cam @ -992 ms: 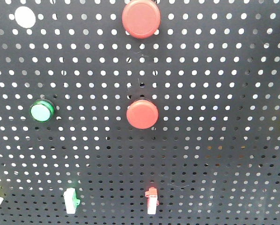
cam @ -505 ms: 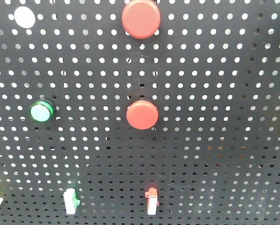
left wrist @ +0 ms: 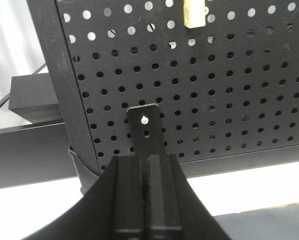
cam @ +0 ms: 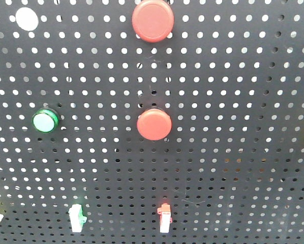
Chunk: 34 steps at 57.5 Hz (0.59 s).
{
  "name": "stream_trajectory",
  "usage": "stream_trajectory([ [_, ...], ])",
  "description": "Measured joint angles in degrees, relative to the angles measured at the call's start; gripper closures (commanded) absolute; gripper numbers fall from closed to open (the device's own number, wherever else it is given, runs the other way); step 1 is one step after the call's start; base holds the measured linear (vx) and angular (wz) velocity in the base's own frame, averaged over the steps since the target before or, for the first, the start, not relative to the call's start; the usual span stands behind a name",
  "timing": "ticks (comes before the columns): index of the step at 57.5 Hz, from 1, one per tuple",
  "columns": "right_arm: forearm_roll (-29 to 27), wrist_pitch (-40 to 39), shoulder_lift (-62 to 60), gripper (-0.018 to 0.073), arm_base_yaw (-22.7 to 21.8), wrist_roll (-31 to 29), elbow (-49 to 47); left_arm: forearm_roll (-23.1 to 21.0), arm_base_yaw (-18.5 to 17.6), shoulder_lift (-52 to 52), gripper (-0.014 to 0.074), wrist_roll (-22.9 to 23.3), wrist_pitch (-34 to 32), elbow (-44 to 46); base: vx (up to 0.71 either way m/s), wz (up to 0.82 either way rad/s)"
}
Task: Rotate knob clockwise with right arm
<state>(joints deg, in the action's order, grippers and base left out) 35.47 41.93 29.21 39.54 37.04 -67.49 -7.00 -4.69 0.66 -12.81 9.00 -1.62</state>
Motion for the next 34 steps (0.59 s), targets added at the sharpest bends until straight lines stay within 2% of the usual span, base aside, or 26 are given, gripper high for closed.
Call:
stream_trajectory([
  [5, -6.91, 0.03, -5.25, 0.0567, 0.00, -10.64, 5.37, 0.00, 0.00, 0.00, 0.0603, 0.00, 0.00, 0.00, 0.00, 0.00],
  [11, -8.95, -0.43, -11.03, 0.0567, 0.00, -18.82, 12.53, 0.00, 0.00, 0.00, 0.0603, 0.00, 0.00, 0.00, 0.00, 0.00],
  [16, -5.09, -2.72, -13.90, 0.0567, 0.00, -22.08, 18.30, 0.00, 0.00, 0.00, 0.0603, 0.00, 0.00, 0.00, 0.00, 0.00],
  [25, 4.33, -7.96, -14.70, 0.0567, 0.00, -23.40, 26.24, 0.00, 0.00, 0.00, 0.0603, 0.00, 0.00, 0.00, 0.00, 0.00],
  [34, 6.48, -9.19, -14.70, 0.0567, 0.00, -23.46, 31.43, 0.00, 0.00, 0.00, 0.0603, 0.00, 0.00, 0.00, 0.00, 0.00],
])
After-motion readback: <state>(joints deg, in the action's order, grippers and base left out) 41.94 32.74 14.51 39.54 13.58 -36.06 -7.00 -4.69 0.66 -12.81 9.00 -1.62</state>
